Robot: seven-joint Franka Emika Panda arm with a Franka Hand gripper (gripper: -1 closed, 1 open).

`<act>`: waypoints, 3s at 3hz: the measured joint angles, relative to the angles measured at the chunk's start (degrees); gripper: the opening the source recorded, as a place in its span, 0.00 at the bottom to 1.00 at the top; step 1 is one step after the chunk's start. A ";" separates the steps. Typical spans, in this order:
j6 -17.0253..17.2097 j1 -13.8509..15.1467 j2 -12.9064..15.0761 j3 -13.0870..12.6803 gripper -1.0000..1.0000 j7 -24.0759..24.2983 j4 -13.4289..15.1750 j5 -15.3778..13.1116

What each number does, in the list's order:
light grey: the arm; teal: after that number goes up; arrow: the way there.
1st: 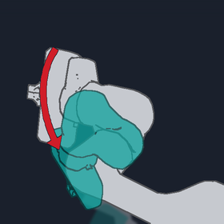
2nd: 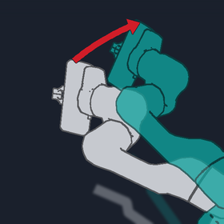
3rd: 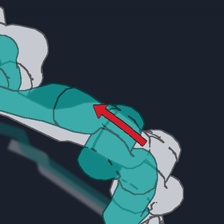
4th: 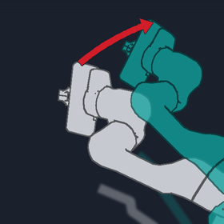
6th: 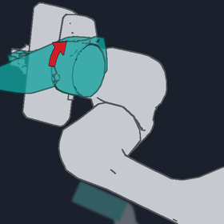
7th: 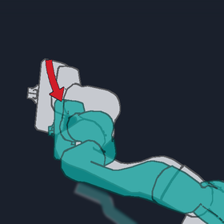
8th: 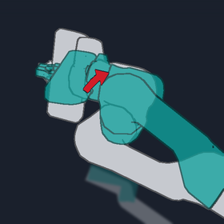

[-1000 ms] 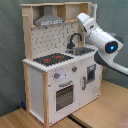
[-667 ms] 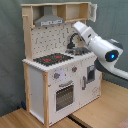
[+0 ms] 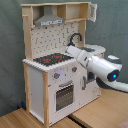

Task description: Play with the kitchen

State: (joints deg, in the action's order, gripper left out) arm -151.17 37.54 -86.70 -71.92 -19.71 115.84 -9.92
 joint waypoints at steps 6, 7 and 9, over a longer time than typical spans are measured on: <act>-12.60 -16.18 0.20 -9.37 1.00 -15.26 17.40 -0.04; -12.55 -20.19 0.23 -10.26 1.00 -15.80 22.19 -0.04; -12.54 -27.57 0.32 -10.78 1.00 -17.27 32.11 -0.04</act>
State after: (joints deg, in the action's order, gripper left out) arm -163.72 9.97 -86.39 -82.70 -36.98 147.94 -9.96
